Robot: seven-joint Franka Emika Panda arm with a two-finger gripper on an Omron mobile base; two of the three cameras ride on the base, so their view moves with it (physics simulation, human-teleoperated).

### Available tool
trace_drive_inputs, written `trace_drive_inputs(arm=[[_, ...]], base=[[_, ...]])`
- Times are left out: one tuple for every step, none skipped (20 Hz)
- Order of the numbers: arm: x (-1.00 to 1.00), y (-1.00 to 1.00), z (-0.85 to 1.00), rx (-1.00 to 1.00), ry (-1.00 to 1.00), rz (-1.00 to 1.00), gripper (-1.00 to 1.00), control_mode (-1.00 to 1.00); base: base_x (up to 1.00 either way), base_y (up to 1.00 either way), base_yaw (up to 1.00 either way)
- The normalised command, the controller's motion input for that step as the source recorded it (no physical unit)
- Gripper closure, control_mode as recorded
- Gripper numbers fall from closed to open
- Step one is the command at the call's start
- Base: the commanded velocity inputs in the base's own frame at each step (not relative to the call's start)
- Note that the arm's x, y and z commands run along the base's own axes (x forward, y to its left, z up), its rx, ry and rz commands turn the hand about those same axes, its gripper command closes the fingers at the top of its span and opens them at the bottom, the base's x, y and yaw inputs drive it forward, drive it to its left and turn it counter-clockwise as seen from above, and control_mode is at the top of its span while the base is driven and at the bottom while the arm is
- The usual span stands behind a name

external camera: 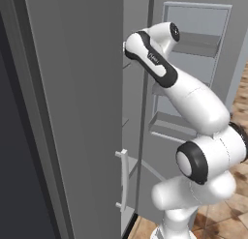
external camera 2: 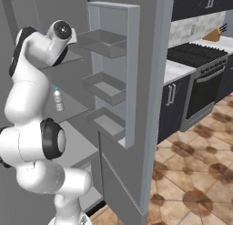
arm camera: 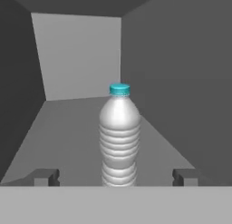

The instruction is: Take the bottled waters from the counter and place them in the freezer to freeze. Close the freezer door after placing the bottles.

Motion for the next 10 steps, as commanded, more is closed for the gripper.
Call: trace_drive_inputs(arm=[[-0.56, -0.32, 0.16, 0.0, 0.0, -0.05, -1.0, -1.0], [-0.54, -0.46, 0.16, 0.0, 0.0, -0.06, -1.0, -1.0], [-0.45, -0.59, 0.14, 0.0, 0.0, -0.07, -1.0, -1.0], [-0.46, -0.6, 0.16, 0.0, 0.0, -0.06, -1.0, -1.0], [-0.51, -0.58, 0.11, 0.0, 0.0, -0.06, -1.0, -1.0], [-0.51, -0.59, 0.07, 0.0, 0.0, -0.07, -1.0, -1.0], [-0.54, -0.61, 0.0, 0.02, 0.0, -0.06, -1.0, -1.0], [-0.54, -0.64, 0.0, 0.03, 0.0, -0.06, -1.0, -1.0], [-0.6, -0.6, 0.0, 0.01, 0.0, -0.06, -1.0, -1.0], [-0.77, -0.6, 0.0, 0.0, 0.0, -0.07, -1.0, -1.0]], base=[[0.0, 0.0, 0.0], [0.0, 0.0, 0.0], [0.0, 0.0, 0.0], [0.0, 0.0, 0.0], [0.0, 0.0, 0.0], [0.0, 0.0, 0.0], [0.0, 0.0, 0.0], [0.0, 0.0, 0.0], [0.0, 0.0, 0.0], [0.0, 0.0, 0.0]])
